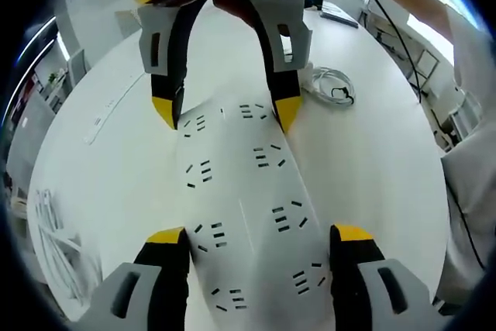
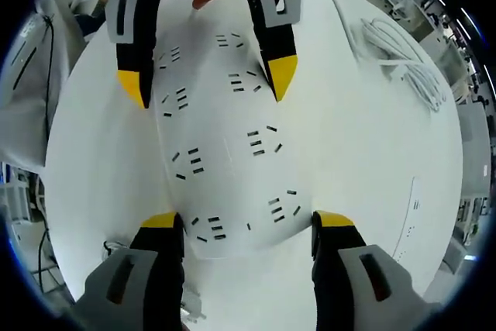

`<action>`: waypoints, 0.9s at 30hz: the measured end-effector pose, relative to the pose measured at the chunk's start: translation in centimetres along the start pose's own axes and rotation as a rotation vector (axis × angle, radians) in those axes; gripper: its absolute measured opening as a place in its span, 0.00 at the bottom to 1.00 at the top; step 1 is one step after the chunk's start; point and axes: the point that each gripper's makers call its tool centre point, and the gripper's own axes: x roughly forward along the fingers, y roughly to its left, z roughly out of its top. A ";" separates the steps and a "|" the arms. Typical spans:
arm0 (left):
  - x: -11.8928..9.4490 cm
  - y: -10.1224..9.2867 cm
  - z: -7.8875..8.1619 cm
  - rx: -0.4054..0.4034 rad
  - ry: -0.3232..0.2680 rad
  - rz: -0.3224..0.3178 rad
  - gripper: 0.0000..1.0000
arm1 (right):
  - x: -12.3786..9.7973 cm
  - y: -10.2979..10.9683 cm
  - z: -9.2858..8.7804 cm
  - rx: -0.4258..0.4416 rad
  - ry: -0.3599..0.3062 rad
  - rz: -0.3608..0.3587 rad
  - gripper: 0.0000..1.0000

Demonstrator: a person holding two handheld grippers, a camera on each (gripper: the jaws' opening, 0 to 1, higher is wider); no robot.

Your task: Straighten the power strip on the desk, plug the charger into it

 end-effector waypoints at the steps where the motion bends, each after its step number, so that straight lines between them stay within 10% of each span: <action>1: 0.0 0.0 0.0 0.001 0.000 0.000 0.75 | 0.0 0.0 0.0 0.001 0.002 0.000 0.66; 27: 0.0 -0.1 0.1 0.009 -0.004 -0.005 0.74 | -0.1 0.4 -0.3 0.025 0.018 -0.002 0.66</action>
